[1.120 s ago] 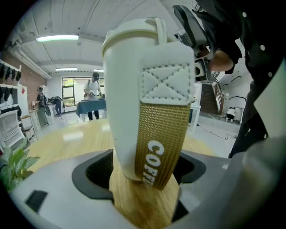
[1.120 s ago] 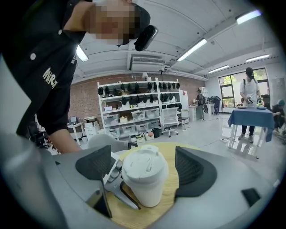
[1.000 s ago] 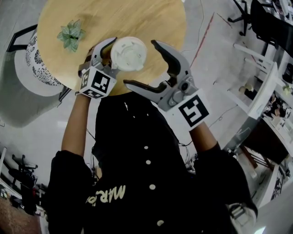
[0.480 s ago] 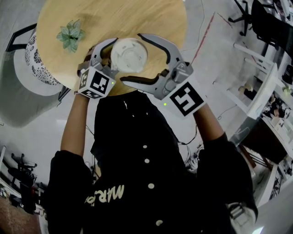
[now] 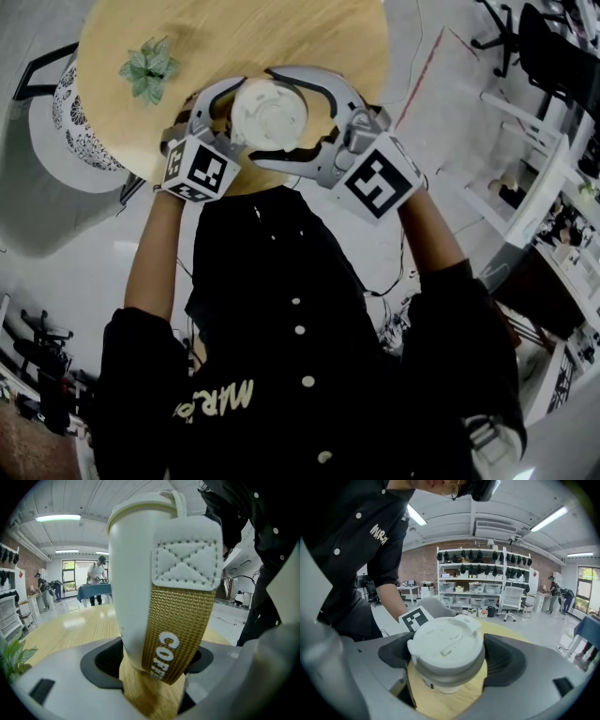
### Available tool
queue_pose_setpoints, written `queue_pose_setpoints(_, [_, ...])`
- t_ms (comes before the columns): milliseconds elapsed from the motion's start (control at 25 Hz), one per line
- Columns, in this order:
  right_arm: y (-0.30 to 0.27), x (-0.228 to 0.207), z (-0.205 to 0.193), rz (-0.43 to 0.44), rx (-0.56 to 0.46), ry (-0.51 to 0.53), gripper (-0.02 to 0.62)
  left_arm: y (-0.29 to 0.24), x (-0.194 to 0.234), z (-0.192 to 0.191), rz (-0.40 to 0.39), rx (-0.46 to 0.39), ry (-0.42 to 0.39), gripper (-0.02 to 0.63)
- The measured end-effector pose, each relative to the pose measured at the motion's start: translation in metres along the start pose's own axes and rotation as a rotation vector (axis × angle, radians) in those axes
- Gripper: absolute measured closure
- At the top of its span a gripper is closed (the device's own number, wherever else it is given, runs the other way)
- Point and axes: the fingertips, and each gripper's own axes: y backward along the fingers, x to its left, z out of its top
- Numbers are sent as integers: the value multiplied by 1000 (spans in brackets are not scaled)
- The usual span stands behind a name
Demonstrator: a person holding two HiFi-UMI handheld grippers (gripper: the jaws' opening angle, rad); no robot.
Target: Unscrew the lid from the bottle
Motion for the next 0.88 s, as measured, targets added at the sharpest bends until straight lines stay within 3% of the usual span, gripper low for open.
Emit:
queue_pose_setpoints(200, [2,1,4,50,-48,43,137,0,0,0,-18,11,-23,272])
queue_pose_setpoints(440, [5,12,3,333,-57,176,137,0,-2,0,-86,21,-66,273])
queue_pose_setpoints(600, [7,12,-8,474,33,194,137,-1,-1,-1,-101,20,-57,273])
queue_pose_setpoints(760, [2,18,-7,430,32,168,130,1,-3,-3,-98,22,-71,273])
queue_pose_setpoints(880, [9,14,-5,256,4,48,91,1,-2,-2,-100,18,-72,273])
